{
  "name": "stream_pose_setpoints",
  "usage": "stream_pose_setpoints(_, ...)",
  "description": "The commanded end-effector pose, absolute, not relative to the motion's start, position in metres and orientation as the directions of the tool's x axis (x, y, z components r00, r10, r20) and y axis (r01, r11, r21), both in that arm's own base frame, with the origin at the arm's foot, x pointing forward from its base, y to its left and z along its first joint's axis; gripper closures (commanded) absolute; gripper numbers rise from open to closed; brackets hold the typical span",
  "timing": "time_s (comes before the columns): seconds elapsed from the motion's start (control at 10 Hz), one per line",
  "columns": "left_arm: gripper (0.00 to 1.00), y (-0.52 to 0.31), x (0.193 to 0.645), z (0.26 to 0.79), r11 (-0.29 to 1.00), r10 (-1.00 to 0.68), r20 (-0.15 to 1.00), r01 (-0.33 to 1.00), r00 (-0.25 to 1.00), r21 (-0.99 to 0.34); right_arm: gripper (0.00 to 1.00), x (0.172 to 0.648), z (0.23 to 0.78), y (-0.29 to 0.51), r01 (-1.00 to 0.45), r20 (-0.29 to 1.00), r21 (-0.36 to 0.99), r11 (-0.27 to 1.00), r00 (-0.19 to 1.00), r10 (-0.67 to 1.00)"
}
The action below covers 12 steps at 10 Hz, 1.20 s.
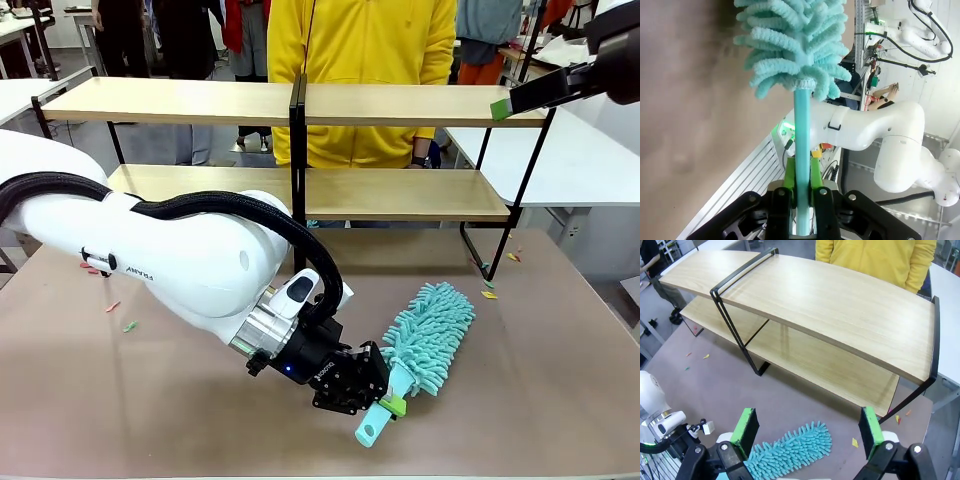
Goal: Clean the shelves.
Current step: Clean another randomly selected level of the Shelf with the Duster.
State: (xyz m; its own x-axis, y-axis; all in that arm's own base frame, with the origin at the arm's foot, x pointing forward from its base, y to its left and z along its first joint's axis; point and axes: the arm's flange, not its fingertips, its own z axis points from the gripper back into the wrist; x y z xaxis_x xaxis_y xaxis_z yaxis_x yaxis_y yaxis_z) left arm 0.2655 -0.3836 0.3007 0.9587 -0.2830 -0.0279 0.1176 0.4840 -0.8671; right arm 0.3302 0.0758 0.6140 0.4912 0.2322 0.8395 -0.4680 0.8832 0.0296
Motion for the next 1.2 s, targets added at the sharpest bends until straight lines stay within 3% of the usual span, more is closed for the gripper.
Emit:
stream_pose_setpoints(0.0, 0.87, -0.374, 0.269, 0.310, 0.552, -0.313, -0.048, 0.141, 0.948, -0.822, 0.00, 0.331, 0.615, 0.075, -0.468, 0.840, 0.030, 0.883, 0.491, 0.232)
stream_pose_setpoints(0.4, 0.87, -0.374, 0.269, 0.310, 0.552, -0.313, -0.048, 0.141, 0.948, -0.822, 0.00, 0.331, 0.615, 0.075, -0.468, 0.840, 0.030, 0.883, 0.491, 0.232)
stream_pose_setpoints(0.5, 0.87, -0.384, 0.265, 0.301, 0.484, -0.283, -0.028, 0.118, 0.959, -0.867, 0.00, 0.331, 0.615, 0.075, -0.468, 0.840, 0.030, 0.883, 0.491, 0.232)
stream_pose_setpoints(0.7, 0.87, -0.384, 0.268, 0.309, 0.551, -0.357, 0.106, 0.300, 0.928, -0.779, 0.00, 0.331, 0.615, 0.075, -0.468, 0.840, 0.030, 0.883, 0.491, 0.232)
stream_pose_setpoints(1.1, 0.87, -0.383, 0.282, 0.319, 0.476, -0.492, 0.401, 0.624, 0.773, -0.619, 0.00, 0.331, 0.615, 0.075, -0.468, 0.840, 0.030, 0.883, 0.491, 0.232)
